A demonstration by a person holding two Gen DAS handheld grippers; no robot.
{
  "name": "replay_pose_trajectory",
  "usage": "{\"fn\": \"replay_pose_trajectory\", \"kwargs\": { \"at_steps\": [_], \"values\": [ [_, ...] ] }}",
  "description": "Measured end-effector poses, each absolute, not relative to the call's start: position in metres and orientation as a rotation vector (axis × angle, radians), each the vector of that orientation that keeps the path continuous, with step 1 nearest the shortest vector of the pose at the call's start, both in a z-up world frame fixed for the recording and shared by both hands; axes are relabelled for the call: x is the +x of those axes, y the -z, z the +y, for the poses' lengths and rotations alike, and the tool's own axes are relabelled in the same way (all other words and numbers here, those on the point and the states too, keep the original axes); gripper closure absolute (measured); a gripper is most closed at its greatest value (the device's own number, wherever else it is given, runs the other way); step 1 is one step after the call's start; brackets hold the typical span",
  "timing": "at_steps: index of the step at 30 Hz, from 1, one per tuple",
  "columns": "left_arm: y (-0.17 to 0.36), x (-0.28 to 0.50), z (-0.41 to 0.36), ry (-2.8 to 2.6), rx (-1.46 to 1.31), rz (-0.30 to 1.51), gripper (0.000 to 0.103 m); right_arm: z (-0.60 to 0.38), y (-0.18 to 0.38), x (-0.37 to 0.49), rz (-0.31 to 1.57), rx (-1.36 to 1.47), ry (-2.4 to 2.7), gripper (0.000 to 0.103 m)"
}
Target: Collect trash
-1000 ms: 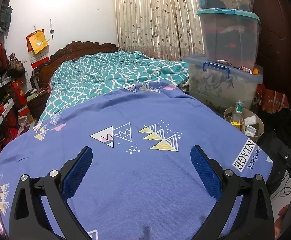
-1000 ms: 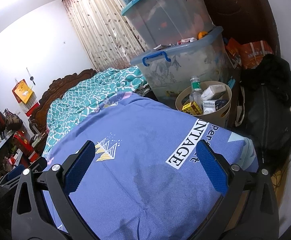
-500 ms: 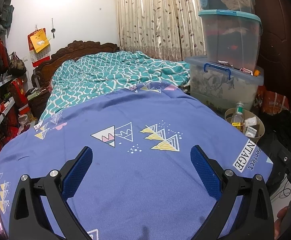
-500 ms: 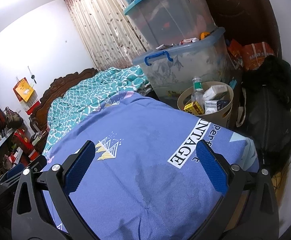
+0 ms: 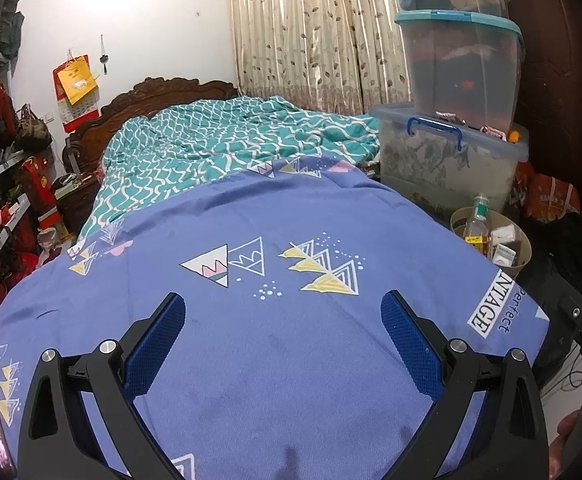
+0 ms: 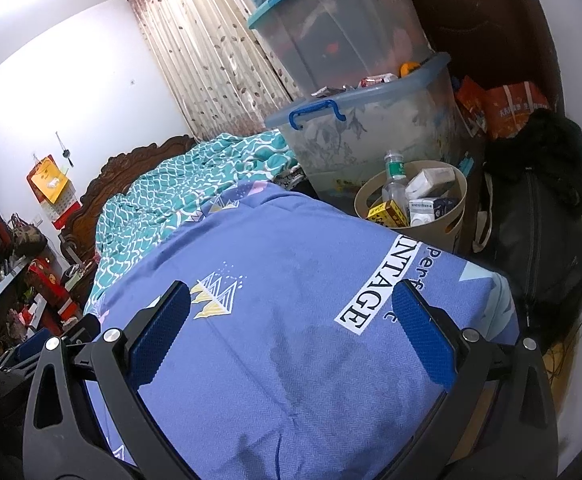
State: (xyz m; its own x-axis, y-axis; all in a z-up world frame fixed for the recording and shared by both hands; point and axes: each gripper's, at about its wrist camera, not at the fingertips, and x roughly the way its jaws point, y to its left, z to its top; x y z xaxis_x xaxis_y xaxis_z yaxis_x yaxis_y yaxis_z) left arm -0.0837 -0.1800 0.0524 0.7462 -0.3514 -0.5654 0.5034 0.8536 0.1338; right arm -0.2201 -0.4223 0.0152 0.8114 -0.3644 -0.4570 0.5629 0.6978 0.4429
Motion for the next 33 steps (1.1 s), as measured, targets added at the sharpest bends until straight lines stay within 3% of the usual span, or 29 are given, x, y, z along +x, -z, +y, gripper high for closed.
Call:
{"fn": "replay_pose_trajectory", "kwargs": {
  "at_steps": [33],
  "values": [
    [-0.048,-0.074,-0.17,0.463,0.279,0.599,0.009,-0.419,-0.015,-0.213,0.383,0.599,0.507,0.003]
  ]
}}
